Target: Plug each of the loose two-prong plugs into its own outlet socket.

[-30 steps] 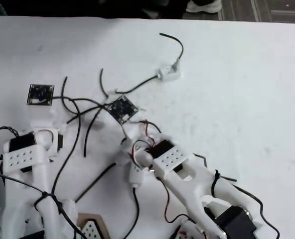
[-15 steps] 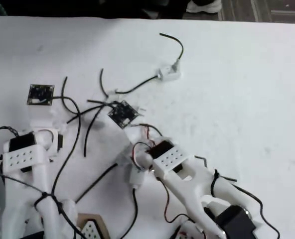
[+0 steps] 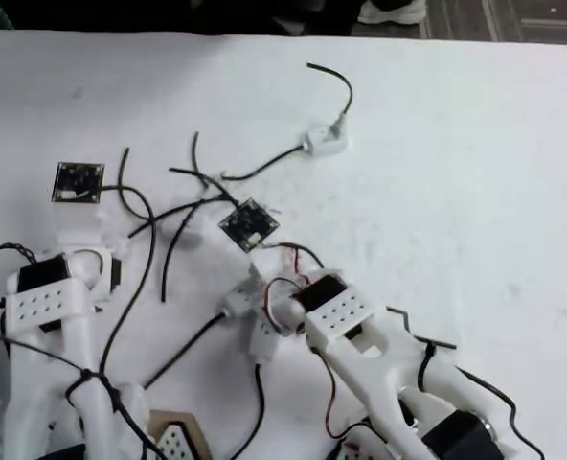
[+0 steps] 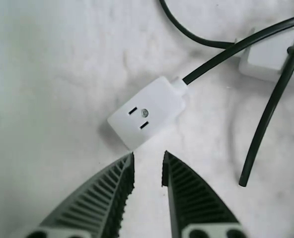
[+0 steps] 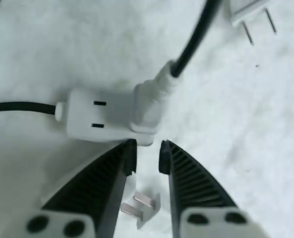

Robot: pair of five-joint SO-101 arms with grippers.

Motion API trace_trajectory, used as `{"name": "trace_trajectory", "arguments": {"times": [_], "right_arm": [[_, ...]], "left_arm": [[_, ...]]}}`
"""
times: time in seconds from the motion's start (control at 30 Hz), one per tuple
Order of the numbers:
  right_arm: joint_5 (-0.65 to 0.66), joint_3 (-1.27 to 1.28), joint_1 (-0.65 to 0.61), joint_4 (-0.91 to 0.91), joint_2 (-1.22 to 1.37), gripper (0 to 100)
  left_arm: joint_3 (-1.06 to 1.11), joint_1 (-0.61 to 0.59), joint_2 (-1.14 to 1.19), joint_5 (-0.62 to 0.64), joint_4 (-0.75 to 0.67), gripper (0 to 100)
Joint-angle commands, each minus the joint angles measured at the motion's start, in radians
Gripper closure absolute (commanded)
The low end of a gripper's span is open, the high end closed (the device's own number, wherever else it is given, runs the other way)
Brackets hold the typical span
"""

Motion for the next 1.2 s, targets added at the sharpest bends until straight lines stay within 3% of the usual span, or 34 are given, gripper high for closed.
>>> {"name": "trace_trajectory", "arguments": {"times": [0.0,0.2,0.73,1.17], "right_arm": [[-0.054,-0.018,0.008,-0.002,-0.039,91.3],[-0.075,-0.018,0.013,0.002,-0.042,81.7],[-0.14,-0.018,-0.024,0.081,-0.282,82.2],[-0.181,-0.02,-0.024,-0.143,-0.12,82.3]], "left_arm": [[-0.003,0.001,-0.025,-0.002,-0.015,89],[-0.003,0.001,-0.025,-0.002,-0.015,89],[0.0,0.001,-0.024,-0.002,-0.037,89],[0.008,0.001,-0.028,-0.002,-0.037,89]]}}
